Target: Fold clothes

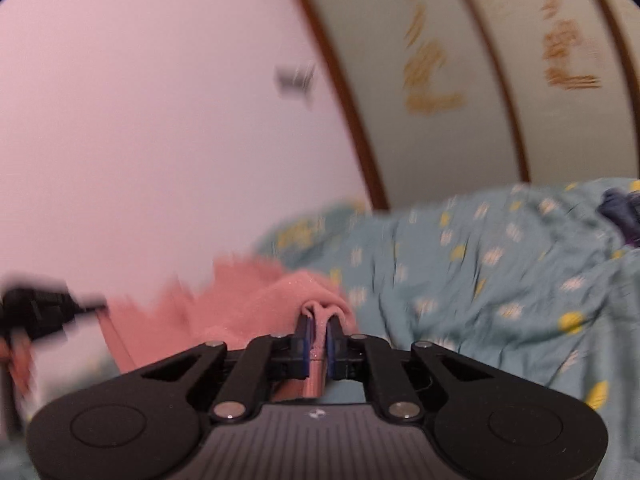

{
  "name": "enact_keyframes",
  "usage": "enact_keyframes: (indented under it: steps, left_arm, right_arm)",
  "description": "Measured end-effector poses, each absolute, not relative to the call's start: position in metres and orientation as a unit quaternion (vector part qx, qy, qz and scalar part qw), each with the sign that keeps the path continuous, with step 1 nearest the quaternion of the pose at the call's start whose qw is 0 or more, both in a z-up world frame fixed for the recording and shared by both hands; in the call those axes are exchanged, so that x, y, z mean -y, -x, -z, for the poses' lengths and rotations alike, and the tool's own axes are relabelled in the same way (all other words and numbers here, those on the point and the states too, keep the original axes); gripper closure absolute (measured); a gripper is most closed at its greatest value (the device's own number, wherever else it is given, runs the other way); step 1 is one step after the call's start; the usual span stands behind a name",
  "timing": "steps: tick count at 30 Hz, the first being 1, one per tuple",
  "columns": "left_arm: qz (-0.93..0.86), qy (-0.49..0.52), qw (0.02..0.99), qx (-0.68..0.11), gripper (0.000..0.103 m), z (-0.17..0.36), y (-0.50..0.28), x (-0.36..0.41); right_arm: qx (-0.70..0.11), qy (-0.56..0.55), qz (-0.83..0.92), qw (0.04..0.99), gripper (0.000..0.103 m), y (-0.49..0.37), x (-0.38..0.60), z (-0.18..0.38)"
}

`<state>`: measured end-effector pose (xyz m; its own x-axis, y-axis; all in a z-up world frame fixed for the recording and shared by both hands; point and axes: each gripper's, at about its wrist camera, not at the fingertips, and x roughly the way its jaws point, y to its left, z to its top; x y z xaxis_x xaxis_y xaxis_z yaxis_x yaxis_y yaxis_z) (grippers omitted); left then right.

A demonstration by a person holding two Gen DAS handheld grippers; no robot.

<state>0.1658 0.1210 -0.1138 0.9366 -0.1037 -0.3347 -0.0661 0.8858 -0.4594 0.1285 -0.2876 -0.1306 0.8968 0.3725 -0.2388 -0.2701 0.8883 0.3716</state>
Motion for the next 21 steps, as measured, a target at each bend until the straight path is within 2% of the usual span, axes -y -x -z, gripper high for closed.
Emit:
enact_keyframes:
  steps: [8,12,16,21]
  left_arm:
    - [0.082,0.202,0.973,-0.071,0.103,0.036,-0.084,-0.105]
    - [0.132,0.176,0.972,-0.080,0.103,0.010,-0.057,-0.098]
    - [0.180,0.119,0.971,-0.103,0.100,0.010,-0.047,-0.077]
    - [0.239,0.019,0.954,-0.182,0.100,0.059,-0.050,-0.023]
  right_arm:
    - [-0.051,-0.192,-0.170,0.965,0.102,-0.043,0.303,0.054]
    - [-0.020,-0.171,-0.194,0.966,0.102,-0.009,0.292,0.011]
    - [-0.049,-0.120,-0.199,0.971,0.102,-0.016,0.267,-0.010]
    - [-0.143,-0.130,-0.179,0.965,0.102,-0.066,0.259,0.013]
